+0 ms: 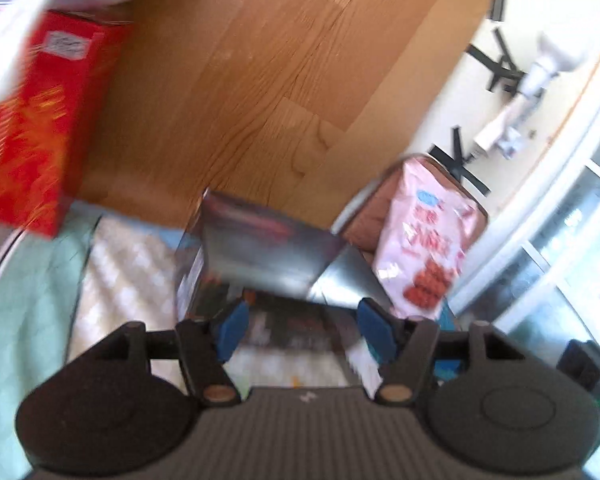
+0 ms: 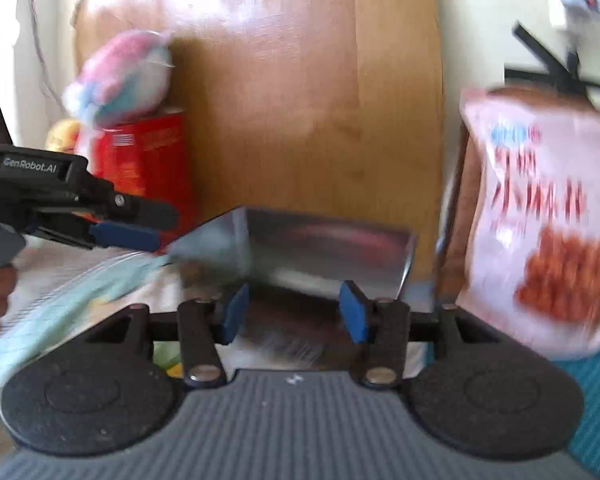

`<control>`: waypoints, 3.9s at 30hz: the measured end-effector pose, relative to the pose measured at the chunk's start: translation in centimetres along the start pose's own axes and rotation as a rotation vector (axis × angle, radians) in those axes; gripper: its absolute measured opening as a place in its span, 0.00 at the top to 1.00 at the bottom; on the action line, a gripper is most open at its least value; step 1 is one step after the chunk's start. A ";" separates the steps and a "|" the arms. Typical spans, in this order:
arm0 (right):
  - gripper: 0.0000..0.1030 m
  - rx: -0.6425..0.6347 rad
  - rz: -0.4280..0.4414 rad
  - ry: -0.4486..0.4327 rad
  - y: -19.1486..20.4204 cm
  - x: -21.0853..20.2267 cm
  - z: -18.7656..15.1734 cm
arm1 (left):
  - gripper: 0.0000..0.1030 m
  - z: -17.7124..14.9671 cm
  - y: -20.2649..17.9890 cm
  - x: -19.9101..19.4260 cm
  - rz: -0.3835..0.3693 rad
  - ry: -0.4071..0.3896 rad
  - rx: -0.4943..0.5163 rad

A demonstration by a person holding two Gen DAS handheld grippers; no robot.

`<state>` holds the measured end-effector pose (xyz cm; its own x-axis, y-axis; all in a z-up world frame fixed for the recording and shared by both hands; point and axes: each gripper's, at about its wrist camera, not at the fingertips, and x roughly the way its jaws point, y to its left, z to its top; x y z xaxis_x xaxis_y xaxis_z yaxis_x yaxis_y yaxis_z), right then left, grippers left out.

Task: Organize snacks
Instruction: 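Carry the pink box over the black tin and open the left gripper, then grasp the clear pastry bag with the left gripper, then lift the pastry bag into the black tin and release it, then move the left gripper over the yellow-labelled peanut bag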

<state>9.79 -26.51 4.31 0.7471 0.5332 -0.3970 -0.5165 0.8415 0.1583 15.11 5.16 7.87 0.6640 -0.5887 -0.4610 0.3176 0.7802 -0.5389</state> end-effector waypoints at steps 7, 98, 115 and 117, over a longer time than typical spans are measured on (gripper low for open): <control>0.41 -0.019 0.095 0.057 5.3 -2.5 -6.1 | 0.37 -6.9 0.8 -0.8 0.058 0.136 -0.035; 0.29 -0.015 0.028 -0.005 -0.7 0.1 -1.2 | 0.55 -0.4 -1.1 5.3 -0.013 0.096 0.021; 0.68 -0.215 0.040 0.055 6.1 -3.9 -6.8 | 0.53 -9.6 -5.9 -0.3 0.108 0.120 0.138; 0.68 -0.233 0.065 0.053 7.1 -5.2 -7.9 | 0.53 -11.5 -5.7 -2.4 0.103 0.107 0.126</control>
<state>-1.03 -24.00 0.30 0.6890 0.5751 -0.4410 -0.6501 0.7594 -0.0253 3.97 -0.32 3.94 0.6236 -0.5179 -0.5855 0.3378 0.8540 -0.3956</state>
